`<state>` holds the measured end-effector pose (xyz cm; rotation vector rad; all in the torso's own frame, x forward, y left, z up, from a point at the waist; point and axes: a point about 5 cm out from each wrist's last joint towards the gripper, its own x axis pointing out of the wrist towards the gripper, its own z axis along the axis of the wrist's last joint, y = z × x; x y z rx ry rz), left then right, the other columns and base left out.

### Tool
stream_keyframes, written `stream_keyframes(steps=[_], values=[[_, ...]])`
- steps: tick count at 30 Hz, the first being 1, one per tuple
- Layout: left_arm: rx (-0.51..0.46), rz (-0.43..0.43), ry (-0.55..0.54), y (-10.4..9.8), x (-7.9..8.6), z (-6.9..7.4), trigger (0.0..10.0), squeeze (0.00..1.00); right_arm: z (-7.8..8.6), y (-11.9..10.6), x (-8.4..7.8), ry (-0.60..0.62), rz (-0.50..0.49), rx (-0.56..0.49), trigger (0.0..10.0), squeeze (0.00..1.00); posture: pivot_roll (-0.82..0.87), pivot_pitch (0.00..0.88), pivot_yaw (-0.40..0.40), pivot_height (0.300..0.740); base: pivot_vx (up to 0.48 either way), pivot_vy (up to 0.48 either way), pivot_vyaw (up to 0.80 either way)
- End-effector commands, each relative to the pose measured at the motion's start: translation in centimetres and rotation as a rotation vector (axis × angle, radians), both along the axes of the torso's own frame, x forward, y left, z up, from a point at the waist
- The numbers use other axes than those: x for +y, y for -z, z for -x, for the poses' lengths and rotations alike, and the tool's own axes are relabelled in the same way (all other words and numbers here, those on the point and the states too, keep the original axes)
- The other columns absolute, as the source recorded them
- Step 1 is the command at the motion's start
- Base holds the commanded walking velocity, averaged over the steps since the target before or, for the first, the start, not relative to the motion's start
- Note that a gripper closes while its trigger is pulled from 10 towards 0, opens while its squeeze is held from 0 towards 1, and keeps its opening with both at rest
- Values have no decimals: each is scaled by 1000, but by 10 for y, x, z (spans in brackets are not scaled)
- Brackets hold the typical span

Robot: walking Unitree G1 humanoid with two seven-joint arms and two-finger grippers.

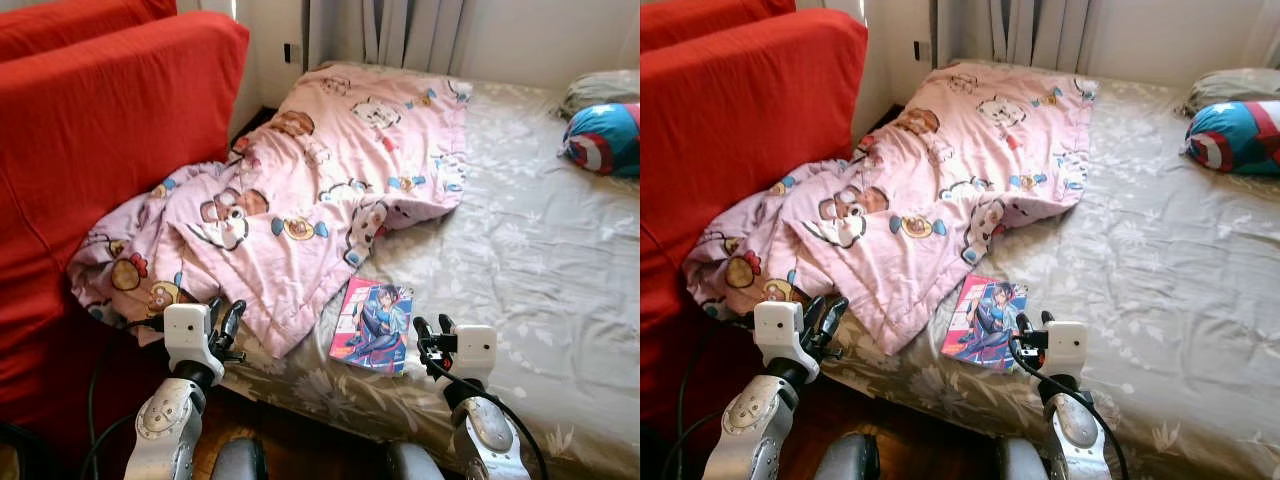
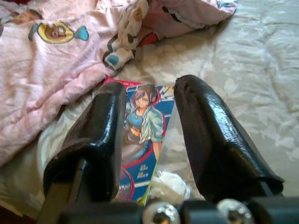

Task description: Clean up the room

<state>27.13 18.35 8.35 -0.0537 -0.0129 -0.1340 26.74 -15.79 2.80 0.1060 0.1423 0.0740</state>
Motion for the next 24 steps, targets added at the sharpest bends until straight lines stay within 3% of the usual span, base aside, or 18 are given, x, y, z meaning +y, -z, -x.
stream_keyframes(steps=[1,6,9,15,16,17,24], values=[[-3,-7,10,-3,2,-4,10000,0,-1,3,-2,10,1,14,10000,0,-15,140,-22,602,0,0,0],[-5,-8,8,-6,5,-12,10000,0,-7,3,-5,31,-12,31,10000,0,-9,162,-16,602,0,0,0],[-8,-12,10,-8,4,-16,10000,0,-12,9,-7,53,-7,95,10000,0,-2,174,-11,602,0,0,0],[-29,-5,17,-17,2,-15,10000,0,-28,15,-15,78,87,220,10000,0,31,234,0,602,0,0,0],[-28,-4,17,-17,2,-13,10000,0,-31,14,-15,68,102,241,10000,427,37,245,2,602,0,0,0],[-26,-5,15,-18,3,-10,10000,0,-35,14,-15,46,127,265,10000,1000,51,266,6,602,0,0,0],[3,-17,-1,-14,10,9,10000,0,-55,0,-22,-16,251,294,10000,1000,79,312,13,602,0,0,0]])
